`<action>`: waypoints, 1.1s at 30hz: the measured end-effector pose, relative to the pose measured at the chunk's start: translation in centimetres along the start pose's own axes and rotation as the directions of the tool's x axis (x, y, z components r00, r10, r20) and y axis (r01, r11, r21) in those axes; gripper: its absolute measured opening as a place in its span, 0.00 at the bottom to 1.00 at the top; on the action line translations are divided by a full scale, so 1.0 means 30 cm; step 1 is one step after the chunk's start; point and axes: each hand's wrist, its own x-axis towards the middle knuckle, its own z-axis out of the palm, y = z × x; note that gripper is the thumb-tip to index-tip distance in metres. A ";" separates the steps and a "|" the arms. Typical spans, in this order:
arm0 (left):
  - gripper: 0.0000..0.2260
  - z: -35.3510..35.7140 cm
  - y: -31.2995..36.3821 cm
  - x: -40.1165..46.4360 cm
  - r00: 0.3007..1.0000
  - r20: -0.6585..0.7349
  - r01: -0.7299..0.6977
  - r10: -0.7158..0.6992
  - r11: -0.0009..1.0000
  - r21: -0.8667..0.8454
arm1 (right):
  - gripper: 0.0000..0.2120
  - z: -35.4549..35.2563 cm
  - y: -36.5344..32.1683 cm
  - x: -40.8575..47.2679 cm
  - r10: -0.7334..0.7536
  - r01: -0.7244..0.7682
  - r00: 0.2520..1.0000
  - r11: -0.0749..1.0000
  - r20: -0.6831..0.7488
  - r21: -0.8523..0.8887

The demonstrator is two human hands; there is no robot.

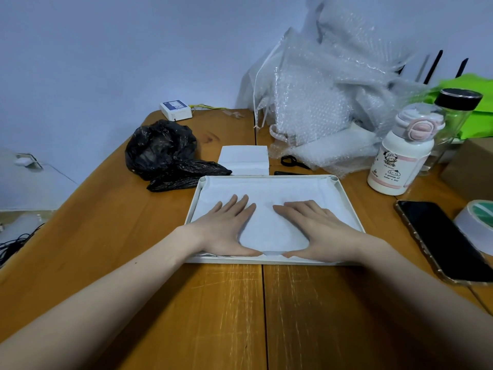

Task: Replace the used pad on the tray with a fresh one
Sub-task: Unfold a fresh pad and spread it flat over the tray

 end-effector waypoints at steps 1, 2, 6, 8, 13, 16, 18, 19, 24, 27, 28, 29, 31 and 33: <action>0.45 0.002 -0.002 -0.001 1.000 -0.019 -0.020 0.020 1.000 -0.001 | 0.43 -0.002 -0.003 -0.002 -0.002 0.002 1.000 1.000 0.011 -0.002; 0.44 0.005 -0.002 -0.004 0.998 -0.039 -0.040 0.040 0.999 -0.002 | 0.43 -0.004 -0.003 0.000 0.002 -0.001 1.000 1.000 0.029 -0.004; 0.41 0.001 -0.006 -0.022 0.995 -0.066 -0.080 0.077 0.996 -0.044 | 0.44 -0.017 0.007 0.001 -0.011 0.009 0.997 0.999 0.076 0.031; 0.41 -0.014 -0.024 -0.047 0.998 -0.034 -0.063 0.061 0.996 -0.065 | 0.42 -0.029 0.021 -0.011 -0.019 0.007 0.993 0.995 0.115 0.103; 0.45 -0.053 -0.117 -0.123 0.998 0.012 0.054 -0.055 0.998 0.042 | 0.38 -0.085 0.073 -0.066 0.067 -0.090 0.973 0.991 0.220 0.097; 0.52 -0.057 -0.160 -0.169 0.983 0.121 0.131 -0.135 0.991 0.038 | 0.36 -0.111 0.093 -0.108 0.114 -0.123 0.962 0.992 0.250 0.024; 0.50 -0.059 -0.162 -0.175 0.976 0.158 0.141 -0.150 0.988 0.068 | 0.36 -0.116 0.089 -0.124 0.120 -0.131 0.954 0.991 0.274 0.022; 0.47 -0.064 -0.157 -0.169 0.972 0.173 0.145 -0.159 0.986 0.088 | 0.36 -0.118 0.084 -0.127 0.123 -0.134 0.949 0.991 0.289 0.021; 0.44 -0.114 -0.154 -0.149 0.938 0.302 0.168 -0.173 0.985 0.042 | 0.40 -0.153 0.084 -0.135 0.134 -0.168 0.900 0.985 0.415 0.045; 0.45 -0.105 -0.150 -0.147 0.932 0.313 0.170 -0.184 0.983 0.070 | 0.43 -0.142 0.078 -0.139 0.143 -0.170 0.895 0.985 0.423 0.028; 0.45 -0.104 -0.143 -0.144 0.929 0.313 0.177 -0.196 0.980 0.087 | 0.43 -0.137 0.074 -0.138 0.145 -0.166 0.899 0.986 0.414 0.015; 0.45 -0.104 -0.133 -0.143 0.926 0.316 0.182 -0.206 0.978 0.102 | 0.43 -0.133 0.070 -0.138 0.144 -0.162 0.903 0.987 0.405 0.008; 0.45 -0.109 -0.127 -0.138 0.925 0.318 0.180 -0.210 0.976 0.121 | 0.42 -0.133 0.072 -0.141 0.134 -0.157 0.913 0.987 0.386 0.028; 0.46 -0.122 -0.132 -0.141 0.931 0.318 0.160 -0.178 0.984 0.083 | 0.40 -0.139 0.088 -0.151 0.102 -0.158 0.921 0.980 0.377 0.120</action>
